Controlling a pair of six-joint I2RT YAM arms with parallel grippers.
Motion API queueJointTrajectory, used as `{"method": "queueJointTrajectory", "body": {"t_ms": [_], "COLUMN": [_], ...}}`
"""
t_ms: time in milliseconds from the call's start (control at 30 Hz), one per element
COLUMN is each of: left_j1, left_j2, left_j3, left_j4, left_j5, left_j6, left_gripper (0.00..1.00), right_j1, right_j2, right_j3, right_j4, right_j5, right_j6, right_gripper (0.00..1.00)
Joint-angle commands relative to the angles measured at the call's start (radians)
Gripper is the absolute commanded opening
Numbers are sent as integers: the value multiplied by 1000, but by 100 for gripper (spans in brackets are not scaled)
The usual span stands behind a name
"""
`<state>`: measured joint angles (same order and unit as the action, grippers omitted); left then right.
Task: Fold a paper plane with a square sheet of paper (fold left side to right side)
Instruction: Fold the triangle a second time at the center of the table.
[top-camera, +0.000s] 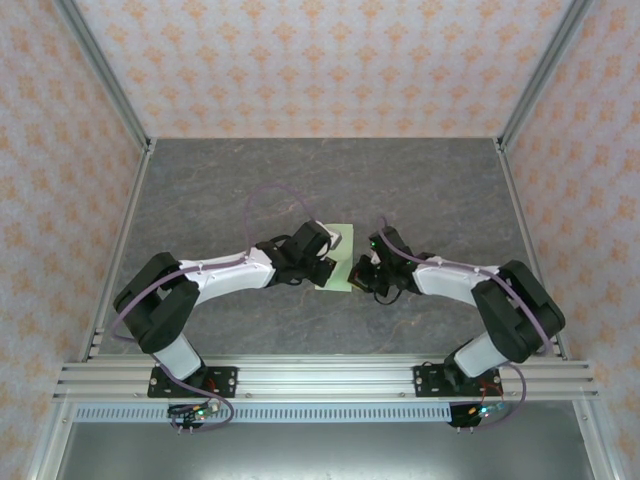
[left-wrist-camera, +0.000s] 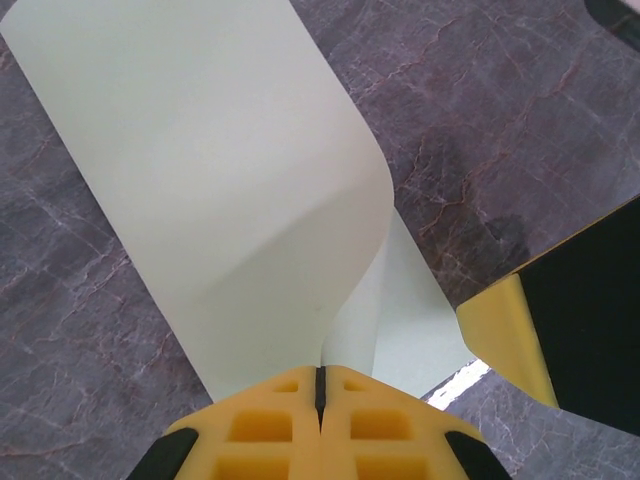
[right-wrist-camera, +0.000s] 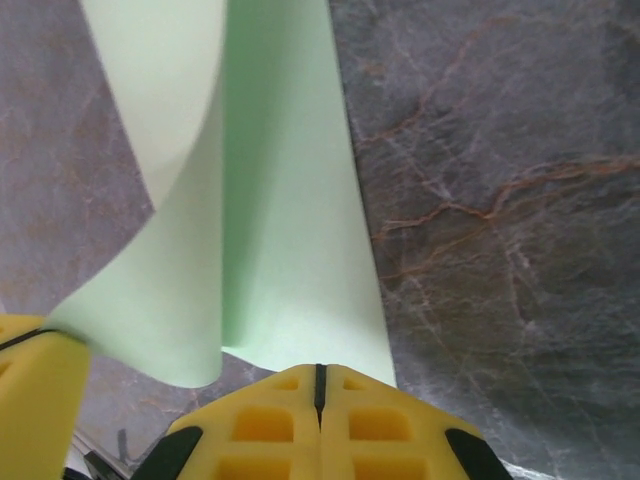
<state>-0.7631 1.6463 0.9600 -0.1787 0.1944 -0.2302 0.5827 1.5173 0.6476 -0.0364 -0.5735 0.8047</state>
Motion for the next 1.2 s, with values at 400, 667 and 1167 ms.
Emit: {"method": "queueJointTrajectory", "body": {"t_ms": [400, 667, 1167], "left_j1": [56, 75, 96], "left_j2": [36, 79, 141], "left_j3": [40, 76, 95], "left_j4": [-54, -59, -37], "left_j5": [-24, -17, -22], "left_j6": [54, 73, 78], "left_gripper": [0, 0, 0], "right_j1": [15, 15, 15], "right_j2": [89, 95, 86], "right_j3": [69, 75, 78], "right_j4": [-143, -182, -179], "right_j5": [44, 56, 44], "right_j6": [-36, -59, -80], "right_gripper": [4, 4, 4]}}
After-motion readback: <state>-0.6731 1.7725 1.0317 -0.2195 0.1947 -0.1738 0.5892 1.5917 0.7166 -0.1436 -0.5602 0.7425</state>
